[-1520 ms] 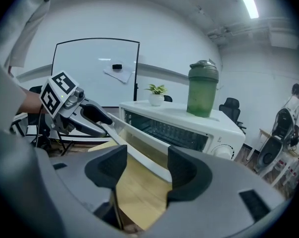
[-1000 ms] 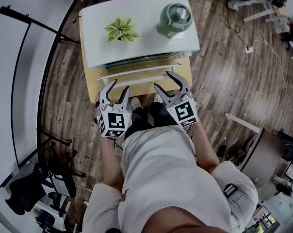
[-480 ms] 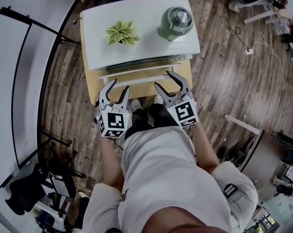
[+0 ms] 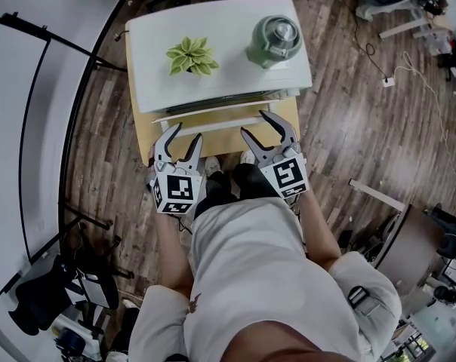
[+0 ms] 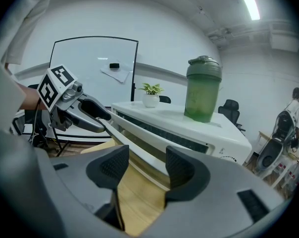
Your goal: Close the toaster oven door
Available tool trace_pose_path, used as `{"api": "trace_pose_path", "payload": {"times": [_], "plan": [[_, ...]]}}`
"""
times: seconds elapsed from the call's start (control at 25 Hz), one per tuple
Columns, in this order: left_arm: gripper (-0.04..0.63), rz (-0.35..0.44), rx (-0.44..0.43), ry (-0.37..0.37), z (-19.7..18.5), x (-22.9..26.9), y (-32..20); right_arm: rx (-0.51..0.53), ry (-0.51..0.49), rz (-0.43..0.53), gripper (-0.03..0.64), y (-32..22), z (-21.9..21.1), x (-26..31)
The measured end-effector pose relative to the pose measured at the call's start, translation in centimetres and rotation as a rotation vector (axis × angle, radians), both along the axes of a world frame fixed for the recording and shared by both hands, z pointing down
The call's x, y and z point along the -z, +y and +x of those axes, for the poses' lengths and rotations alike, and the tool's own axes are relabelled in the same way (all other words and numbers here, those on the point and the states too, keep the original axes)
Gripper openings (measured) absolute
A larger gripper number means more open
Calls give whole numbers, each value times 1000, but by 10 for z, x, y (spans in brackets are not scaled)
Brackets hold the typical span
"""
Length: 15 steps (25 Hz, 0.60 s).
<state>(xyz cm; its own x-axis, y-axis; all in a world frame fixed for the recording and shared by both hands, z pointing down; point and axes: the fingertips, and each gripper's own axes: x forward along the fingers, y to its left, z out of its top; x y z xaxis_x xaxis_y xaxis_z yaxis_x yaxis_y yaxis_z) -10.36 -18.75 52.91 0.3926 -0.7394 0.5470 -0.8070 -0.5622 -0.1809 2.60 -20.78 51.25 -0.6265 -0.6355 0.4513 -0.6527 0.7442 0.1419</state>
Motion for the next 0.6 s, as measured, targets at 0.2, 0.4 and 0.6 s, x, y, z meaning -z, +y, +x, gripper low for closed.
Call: {"api": "trace_pose_path", "payload": {"times": [0.2,0.4,0.6], "plan": [[199,5,2,4,-1,3,-4,-5,-13,1,238,-4,-1,1],[201,6,1,8,-2,5,-8,-7,-17,3,236,-8,-2,4],[201,9,2,12,-3,7,-12,-7,-17,7,236,-12,-3,5]]}}
